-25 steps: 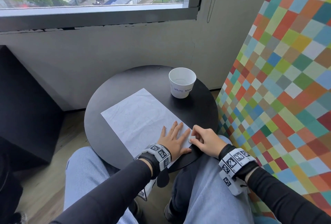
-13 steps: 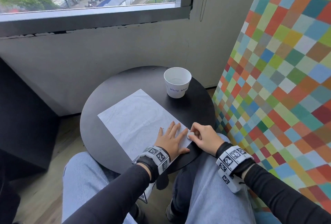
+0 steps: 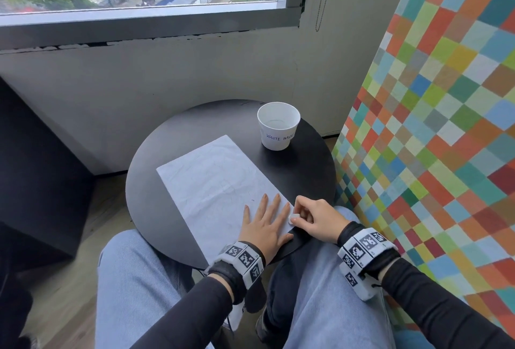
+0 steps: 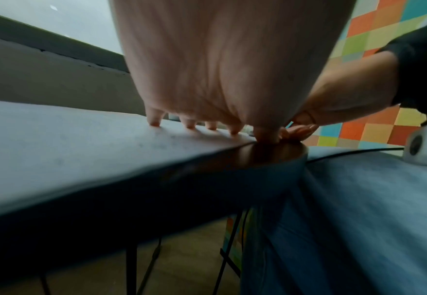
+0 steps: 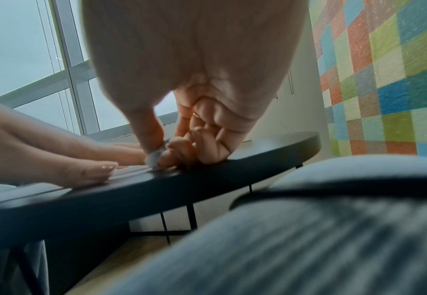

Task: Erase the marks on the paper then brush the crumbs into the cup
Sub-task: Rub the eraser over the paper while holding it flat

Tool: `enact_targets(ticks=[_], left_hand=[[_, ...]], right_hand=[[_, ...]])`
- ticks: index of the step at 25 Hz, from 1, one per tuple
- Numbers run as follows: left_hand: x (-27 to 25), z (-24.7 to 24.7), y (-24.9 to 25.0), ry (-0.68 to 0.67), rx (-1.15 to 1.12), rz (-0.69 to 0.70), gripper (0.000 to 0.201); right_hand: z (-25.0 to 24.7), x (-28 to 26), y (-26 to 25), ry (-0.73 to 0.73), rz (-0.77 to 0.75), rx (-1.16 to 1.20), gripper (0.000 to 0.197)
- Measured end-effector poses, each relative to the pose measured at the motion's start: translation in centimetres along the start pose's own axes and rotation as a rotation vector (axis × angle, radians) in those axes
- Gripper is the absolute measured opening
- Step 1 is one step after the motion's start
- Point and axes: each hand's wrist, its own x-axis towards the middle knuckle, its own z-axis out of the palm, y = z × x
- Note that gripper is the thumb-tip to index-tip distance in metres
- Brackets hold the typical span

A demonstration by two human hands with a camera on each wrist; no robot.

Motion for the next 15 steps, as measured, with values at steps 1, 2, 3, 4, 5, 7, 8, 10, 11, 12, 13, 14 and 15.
enact_targets(ticks=[1,2,3,4,5,7,8,10,11,12,13,14,15], left_hand=[[-0.2,0.5,0.0,0.068,-0.01,-0.01,0.083],[-0.6,1.1,0.0,0.071,-0.033,-0.048,0.078],[-0.8,2.1,0.0,0.1,-0.071,-0.059,0.069],[-0.9,2.5,0.0,0.142,-0.095,-0.051,0.06],[-0.9,2.9,0.0,0.184,-0.106,-0.032,0.054],[-1.1,2.7,0.2,0.275,-0.115,-0.016,0.047],[-1.1,2.7,0.3,0.306,-0.115,-0.017,0.048],[-0.9,2.7,0.3,0.332,-0.113,-0.023,0.049],[-0.9,2.8,0.3,0.338,-0.114,-0.03,0.05],[-0.8,2.8,0.3,0.345,-0.125,-0.037,0.05],[-0.6,2.7,0.3,0.348,-0.144,-0.044,0.05],[-0.4,2.7,0.2,0.363,-0.16,-0.049,0.05],[-0.3,2.8,0.2,0.378,-0.169,-0.053,0.05]], right_hand=[[0.2,-0.1,0.0,-0.017,-0.021,-0.01,0.016],[0.3,-0.2,0.0,-0.016,-0.034,-0.016,0.016],[0.4,-0.2,0.2,0.004,-0.031,-0.015,0.015],[0.4,-0.1,0.3,0.038,-0.016,-0.008,0.015],[0.3,-0.1,0.5,0.063,0.0,-0.001,0.016],[0.2,-0.1,0.5,0.054,-0.002,0.001,0.016],[0.1,-0.2,0.5,0.036,-0.01,0.003,0.016],[0.1,-0.2,0.6,0.057,-0.011,0.005,0.016],[0.1,-0.1,0.6,0.088,-0.004,0.002,0.016],[0.0,-0.1,0.6,0.103,-0.002,0.0,0.016],[0.0,-0.1,0.6,0.09,-0.007,0.0,0.016],[0.0,-0.2,0.5,0.062,-0.016,0.002,0.016],[0.0,-0.2,0.4,0.045,-0.021,0.002,0.016]])
